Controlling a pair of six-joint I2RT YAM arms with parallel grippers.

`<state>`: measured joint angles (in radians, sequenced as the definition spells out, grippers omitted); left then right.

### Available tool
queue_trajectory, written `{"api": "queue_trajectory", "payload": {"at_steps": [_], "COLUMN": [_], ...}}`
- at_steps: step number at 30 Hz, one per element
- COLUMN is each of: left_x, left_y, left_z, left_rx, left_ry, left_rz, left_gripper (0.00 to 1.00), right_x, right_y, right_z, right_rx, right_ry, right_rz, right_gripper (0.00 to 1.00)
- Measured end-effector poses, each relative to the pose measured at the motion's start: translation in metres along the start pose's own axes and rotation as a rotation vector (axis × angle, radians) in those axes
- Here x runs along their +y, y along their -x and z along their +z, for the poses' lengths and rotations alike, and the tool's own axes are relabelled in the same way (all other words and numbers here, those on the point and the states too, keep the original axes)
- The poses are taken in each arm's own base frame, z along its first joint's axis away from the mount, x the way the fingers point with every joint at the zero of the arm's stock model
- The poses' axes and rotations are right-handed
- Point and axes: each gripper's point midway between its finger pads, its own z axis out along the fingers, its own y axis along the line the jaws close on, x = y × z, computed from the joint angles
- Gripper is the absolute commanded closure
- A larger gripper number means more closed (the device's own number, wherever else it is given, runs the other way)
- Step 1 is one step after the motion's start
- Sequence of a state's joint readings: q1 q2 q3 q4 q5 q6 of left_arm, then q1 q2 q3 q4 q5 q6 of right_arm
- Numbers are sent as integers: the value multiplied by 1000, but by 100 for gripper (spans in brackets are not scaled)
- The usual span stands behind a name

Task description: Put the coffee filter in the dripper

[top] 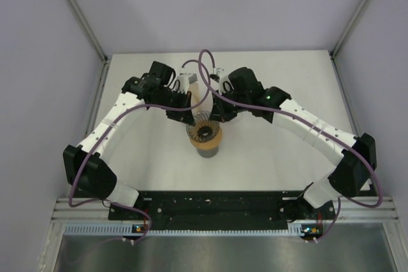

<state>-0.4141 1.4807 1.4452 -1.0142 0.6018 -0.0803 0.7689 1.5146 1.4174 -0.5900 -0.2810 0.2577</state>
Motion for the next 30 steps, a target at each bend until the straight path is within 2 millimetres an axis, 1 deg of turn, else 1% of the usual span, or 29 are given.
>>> {"api": "queue_trajectory", "payload": {"at_steps": [4,9,23,26,30], "left_x": [3,11,16,18,18], "left_y": [-2,-4,-2,-3,-3], "left_z": [4,18,25,29,29], "left_rx": [17,59,86,98,101], "left_ry": [-2,-9,-48,-50,-54], "left_rz": [-10,-39,-94,-107,-110], "left_gripper": [100,100,100,100,100], "right_x": [-4,-14,-22,-26,-27], "right_y": [-4,-14,-14,-17,-16], "right_z": [3,13,21,25,26], "right_rx": [8,38,28,5,-30], "right_ry": [-1,-8,2,2,7], "right_rz": [9,36,40,32,21], "right_gripper": [100,100,100,100,100]}}
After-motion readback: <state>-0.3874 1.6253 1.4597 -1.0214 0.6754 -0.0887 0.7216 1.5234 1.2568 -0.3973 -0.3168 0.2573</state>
